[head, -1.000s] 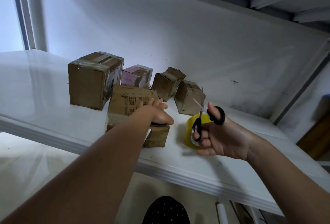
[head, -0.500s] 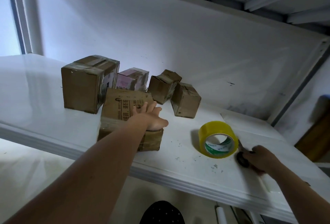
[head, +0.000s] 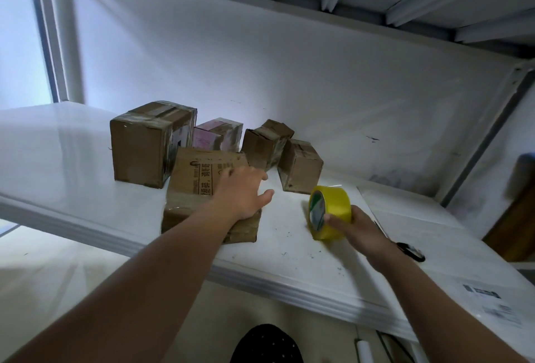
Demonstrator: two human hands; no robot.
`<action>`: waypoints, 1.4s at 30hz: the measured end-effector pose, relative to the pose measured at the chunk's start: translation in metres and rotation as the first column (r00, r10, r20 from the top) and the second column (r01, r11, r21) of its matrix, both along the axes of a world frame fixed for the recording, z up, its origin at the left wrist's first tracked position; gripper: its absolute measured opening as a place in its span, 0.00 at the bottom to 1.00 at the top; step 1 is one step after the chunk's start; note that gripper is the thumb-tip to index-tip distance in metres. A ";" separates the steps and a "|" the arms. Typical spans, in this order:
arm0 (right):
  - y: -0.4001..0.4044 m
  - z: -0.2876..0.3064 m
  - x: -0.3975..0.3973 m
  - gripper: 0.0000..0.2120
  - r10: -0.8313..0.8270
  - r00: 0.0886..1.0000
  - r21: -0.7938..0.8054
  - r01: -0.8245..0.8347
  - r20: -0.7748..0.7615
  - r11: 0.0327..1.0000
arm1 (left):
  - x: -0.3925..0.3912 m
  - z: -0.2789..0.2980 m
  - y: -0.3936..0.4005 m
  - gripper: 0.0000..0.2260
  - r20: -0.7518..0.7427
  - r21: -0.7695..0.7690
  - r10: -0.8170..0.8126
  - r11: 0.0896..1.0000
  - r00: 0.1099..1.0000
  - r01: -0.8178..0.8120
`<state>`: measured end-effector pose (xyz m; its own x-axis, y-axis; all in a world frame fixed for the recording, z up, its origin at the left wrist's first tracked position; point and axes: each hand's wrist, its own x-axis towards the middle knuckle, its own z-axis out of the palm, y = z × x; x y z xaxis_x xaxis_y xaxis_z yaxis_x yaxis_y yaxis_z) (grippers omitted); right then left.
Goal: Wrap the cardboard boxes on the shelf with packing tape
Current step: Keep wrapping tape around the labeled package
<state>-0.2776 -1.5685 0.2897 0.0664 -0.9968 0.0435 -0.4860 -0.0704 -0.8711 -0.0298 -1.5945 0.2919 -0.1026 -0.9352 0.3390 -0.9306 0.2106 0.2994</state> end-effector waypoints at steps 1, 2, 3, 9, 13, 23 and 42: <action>-0.002 -0.003 0.007 0.09 -0.013 1.000 -0.034 0.013 0.012 0.999 | -0.003 0.003 0.002 0.20 0.058 -0.067 -0.012 0.998 0.998 0.016; -0.004 -0.006 0.012 0.11 -0.010 1.000 -0.063 0.009 -0.012 0.998 | -0.008 0.006 0.004 0.21 0.079 -0.125 -0.034 0.991 0.996 0.044; -0.006 -0.008 0.016 0.14 0.009 0.997 -0.088 -0.015 -0.073 0.996 | -0.015 0.008 0.006 0.22 0.050 -0.161 -0.070 0.984 0.996 0.077; -0.010 -0.010 0.021 0.15 0.163 0.955 -0.091 -0.191 -0.246 0.977 | -0.057 0.024 0.008 0.27 -0.467 0.100 -0.205 0.954 0.860 0.282; -0.008 -0.010 0.020 0.20 0.203 0.909 -0.095 -0.253 -0.365 0.963 | -0.063 0.033 0.004 0.12 -0.384 0.115 -0.178 0.964 0.906 0.238; -0.004 -0.031 0.029 0.25 0.068 0.883 -0.131 -0.145 -0.465 0.981 | -0.069 0.029 0.025 0.06 0.205 -0.166 -0.128 0.973 0.970 0.163; -0.002 -0.023 0.042 0.13 0.122 0.965 -0.362 -0.203 -0.234 0.910 | -0.045 0.022 0.035 0.41 -0.093 0.015 0.190 0.982 0.977 -0.189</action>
<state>-0.2352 -1.5706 0.2667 0.2740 -0.8816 0.3842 -0.6013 -0.4689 -0.6470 -0.0752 -1.5593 0.3136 0.1086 -0.9366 0.3332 -0.9213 0.0310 0.3876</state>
